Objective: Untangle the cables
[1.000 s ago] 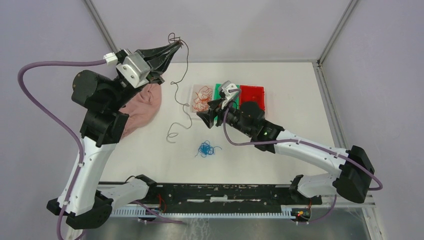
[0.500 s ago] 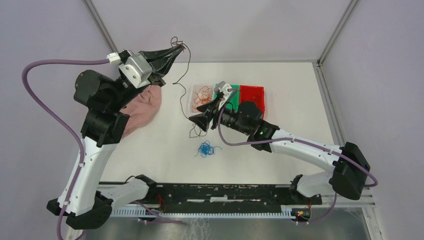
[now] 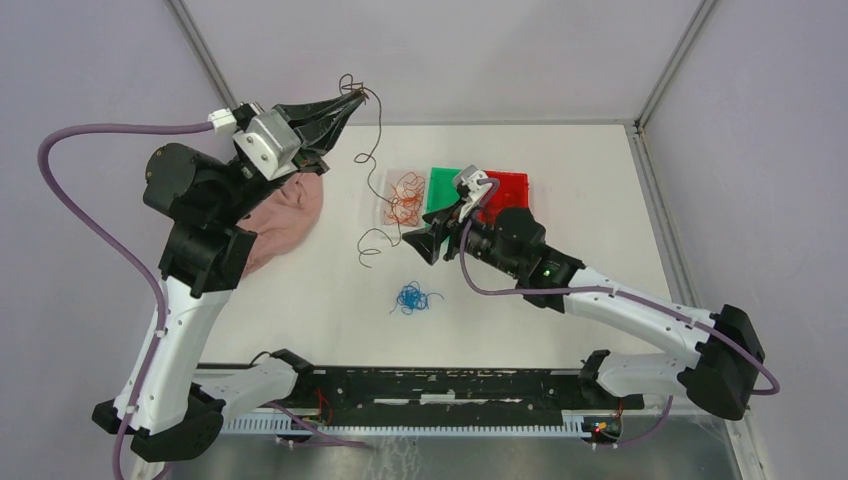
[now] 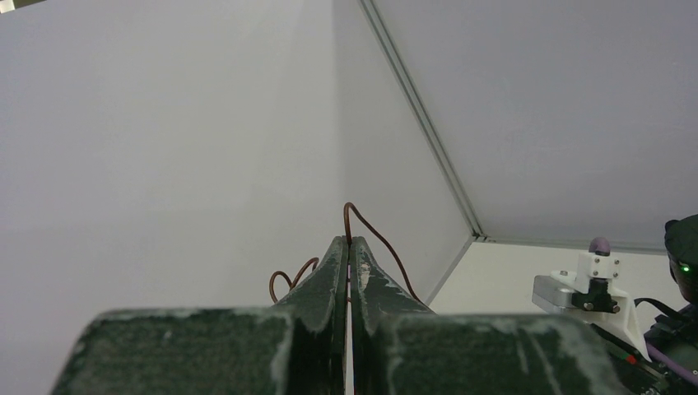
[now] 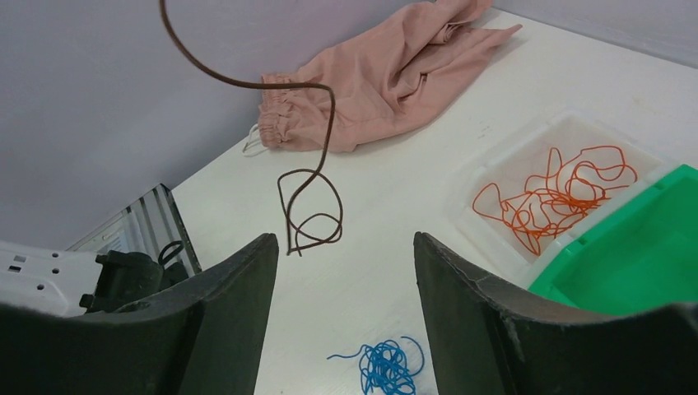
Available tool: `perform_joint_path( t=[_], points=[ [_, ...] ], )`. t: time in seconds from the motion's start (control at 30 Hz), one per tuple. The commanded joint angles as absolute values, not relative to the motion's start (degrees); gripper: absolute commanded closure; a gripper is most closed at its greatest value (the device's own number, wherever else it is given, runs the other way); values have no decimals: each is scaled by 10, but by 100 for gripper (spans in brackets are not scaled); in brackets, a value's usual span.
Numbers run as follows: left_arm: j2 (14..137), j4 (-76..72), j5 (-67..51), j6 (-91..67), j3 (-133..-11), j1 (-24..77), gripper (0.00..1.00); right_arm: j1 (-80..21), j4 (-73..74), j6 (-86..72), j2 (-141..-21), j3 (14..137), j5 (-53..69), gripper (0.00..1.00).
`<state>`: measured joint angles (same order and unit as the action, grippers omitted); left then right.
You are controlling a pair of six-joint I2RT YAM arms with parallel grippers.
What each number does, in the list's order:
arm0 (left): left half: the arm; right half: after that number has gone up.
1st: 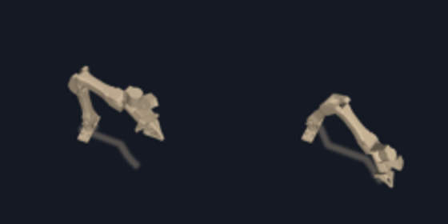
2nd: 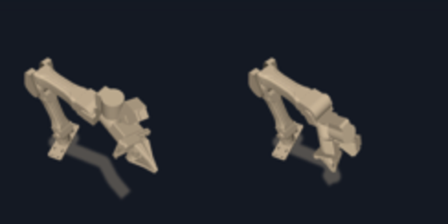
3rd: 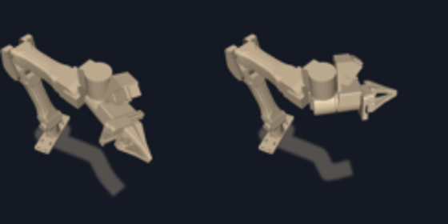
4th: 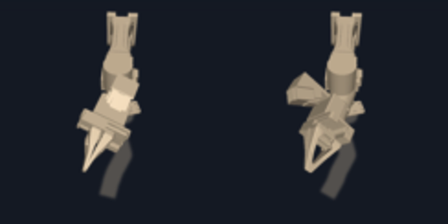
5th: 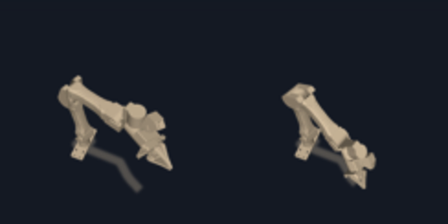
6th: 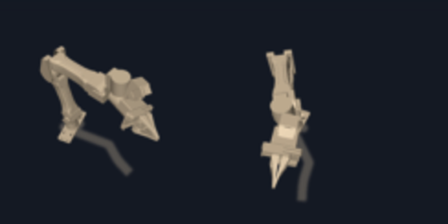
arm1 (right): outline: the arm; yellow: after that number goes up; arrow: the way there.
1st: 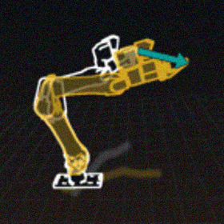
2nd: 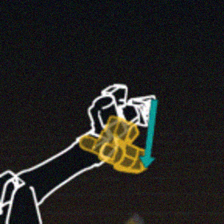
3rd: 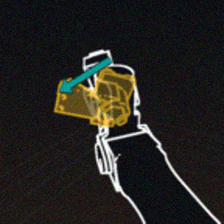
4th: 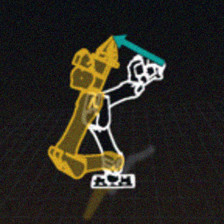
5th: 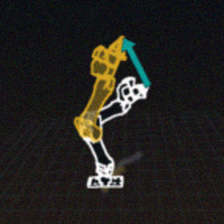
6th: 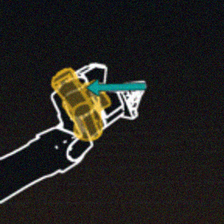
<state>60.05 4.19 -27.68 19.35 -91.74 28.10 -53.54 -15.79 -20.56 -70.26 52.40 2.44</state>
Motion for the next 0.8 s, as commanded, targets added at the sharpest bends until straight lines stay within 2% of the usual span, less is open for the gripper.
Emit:
perform_joint_path(
  t=[0.0,0.13,0.4,0.47,0.6,0.7,0.77],
  points=[
    [597,24,-289,184,-922,281,97,-530,-198,-201,-673,507,71,31],
    [597,22,-289,186,-923,281,97,-529,-203,-208,-691,529,129,30],
    [595,20,-291,185,-926,281,97,-527,-205,-229,-753,573,113,34],
    [595,21,-291,185,-927,280,97,-527,-216,-239,-766,579,124,36],
    [594,21,-291,177,-923,281,97,-527,-245,-254,-780,583,117,53],
    [590,24,-294,162,-913,281,97,-526,-277,-262,-784,584,123,54],
    [587,31,-300,151,-901,281,97,-526,-280,-266,-790,600,138,50]
  ],
)
